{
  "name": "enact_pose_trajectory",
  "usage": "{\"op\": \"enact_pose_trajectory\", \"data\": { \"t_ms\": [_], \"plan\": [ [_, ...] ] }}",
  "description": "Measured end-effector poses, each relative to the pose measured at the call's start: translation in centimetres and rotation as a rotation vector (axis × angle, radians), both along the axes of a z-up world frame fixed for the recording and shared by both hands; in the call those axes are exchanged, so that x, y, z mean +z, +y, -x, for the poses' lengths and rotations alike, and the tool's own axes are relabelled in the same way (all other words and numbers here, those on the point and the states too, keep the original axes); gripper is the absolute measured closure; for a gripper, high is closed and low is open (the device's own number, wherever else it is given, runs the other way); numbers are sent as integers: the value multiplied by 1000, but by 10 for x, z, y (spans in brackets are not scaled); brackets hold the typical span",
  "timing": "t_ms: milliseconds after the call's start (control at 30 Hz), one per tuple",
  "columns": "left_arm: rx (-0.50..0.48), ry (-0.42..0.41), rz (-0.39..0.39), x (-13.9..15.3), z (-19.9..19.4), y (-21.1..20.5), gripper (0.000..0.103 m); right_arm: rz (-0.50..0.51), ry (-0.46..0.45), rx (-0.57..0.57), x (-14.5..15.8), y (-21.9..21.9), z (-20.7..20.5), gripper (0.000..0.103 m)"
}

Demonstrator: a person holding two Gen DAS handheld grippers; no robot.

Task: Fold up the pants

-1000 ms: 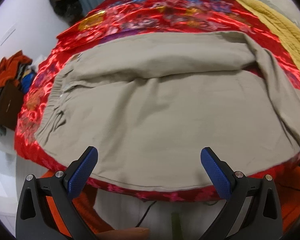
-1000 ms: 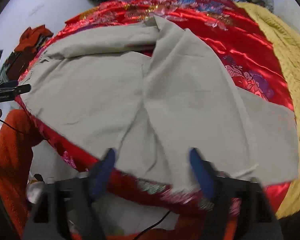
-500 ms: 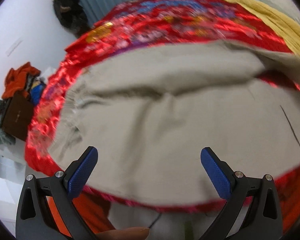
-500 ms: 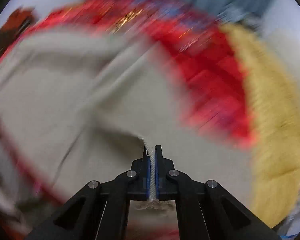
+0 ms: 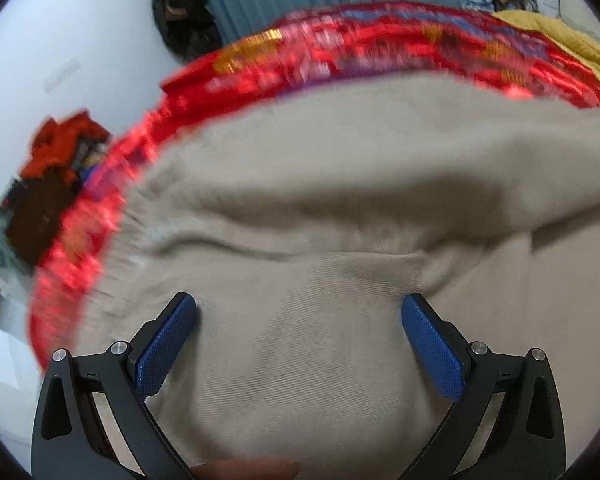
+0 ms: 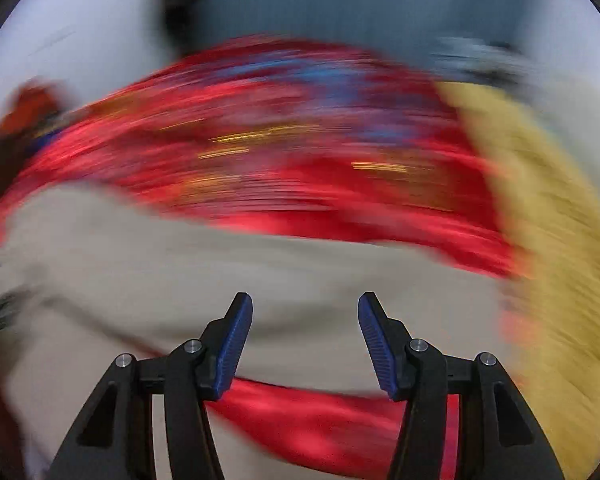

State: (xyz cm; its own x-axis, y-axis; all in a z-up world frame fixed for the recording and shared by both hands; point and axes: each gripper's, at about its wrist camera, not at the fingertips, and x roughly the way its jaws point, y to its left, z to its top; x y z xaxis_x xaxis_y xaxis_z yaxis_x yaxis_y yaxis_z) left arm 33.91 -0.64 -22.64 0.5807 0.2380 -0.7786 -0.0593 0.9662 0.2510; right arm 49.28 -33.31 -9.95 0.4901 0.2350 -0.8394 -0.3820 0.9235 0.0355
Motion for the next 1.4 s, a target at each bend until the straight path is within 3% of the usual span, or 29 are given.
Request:
{"op": "enact_pose_trajectory", "data": {
  "t_ms": [67, 133, 233, 300, 467, 567, 600, 667, 733, 767, 833, 867, 967, 1033, 1100, 1133, 1167, 1267, 1333, 1400],
  "plan": [
    [13, -59, 70, -5, 10, 9, 0, -73, 55, 219, -13, 92, -30, 48],
    [4, -89, 85, -6, 15, 10, 1, -97, 90, 395, -22, 165, -63, 48],
    [-12, -115, 107, -8, 18, 11, 1, -23, 138, 603, -40, 261, -115, 50],
    [-17, -126, 126, -9, 17, 12, 1, 21, 186, 667, -54, 294, -145, 50],
    [-37, -133, 147, -9, 13, 13, 1, 155, 375, 770, -105, 316, -191, 51],
    [-42, -137, 153, -9, 15, 14, 1, 199, 486, 855, -114, 319, -192, 63],
    [-42, -138, 154, -9, 15, 15, 1, 207, 498, 862, -111, 318, -192, 75],
    [-42, -140, 155, -9, 16, 15, 1, 244, 475, 884, -103, 318, -189, 91],
    [-43, -140, 158, -9, 16, 15, 1, 295, 373, 923, -82, 326, -184, 92],
    [-52, -140, 163, -9, 16, 16, 1, 355, 256, 926, -69, 333, -180, 92],
    [-66, -135, 163, -8, 14, 14, 1, 588, -50, 894, -60, 350, -170, 92],
    [-64, -133, 167, -8, 15, 15, 1, 630, -131, 863, -61, 357, -166, 92],
    [-66, -126, 174, -7, 15, 15, 1, 616, -85, 754, -81, 365, -164, 85],
    [-69, -101, 188, -4, 14, 16, 1, 539, -99, 696, -77, 350, -157, 81],
    [-74, -13, 203, 7, 9, 18, 2, 382, -66, 543, -60, 313, -159, 62],
    [-71, 33, 238, 19, 5, 22, 2, 299, -41, 466, -53, 295, -160, 59],
    [-52, 35, 299, 38, 4, 29, 2, 179, -6, 378, -43, 265, -158, 56],
    [6, -60, 412, 88, -17, 40, 1, -164, 99, 212, -32, 176, -138, 51],
    [-1, -86, 416, 103, -55, 32, 1, -262, 142, 166, -37, 137, -123, 50],
    [-56, -55, 394, 94, -99, 13, 1, -303, 201, 156, -50, 111, -109, 50]
  ]
}}
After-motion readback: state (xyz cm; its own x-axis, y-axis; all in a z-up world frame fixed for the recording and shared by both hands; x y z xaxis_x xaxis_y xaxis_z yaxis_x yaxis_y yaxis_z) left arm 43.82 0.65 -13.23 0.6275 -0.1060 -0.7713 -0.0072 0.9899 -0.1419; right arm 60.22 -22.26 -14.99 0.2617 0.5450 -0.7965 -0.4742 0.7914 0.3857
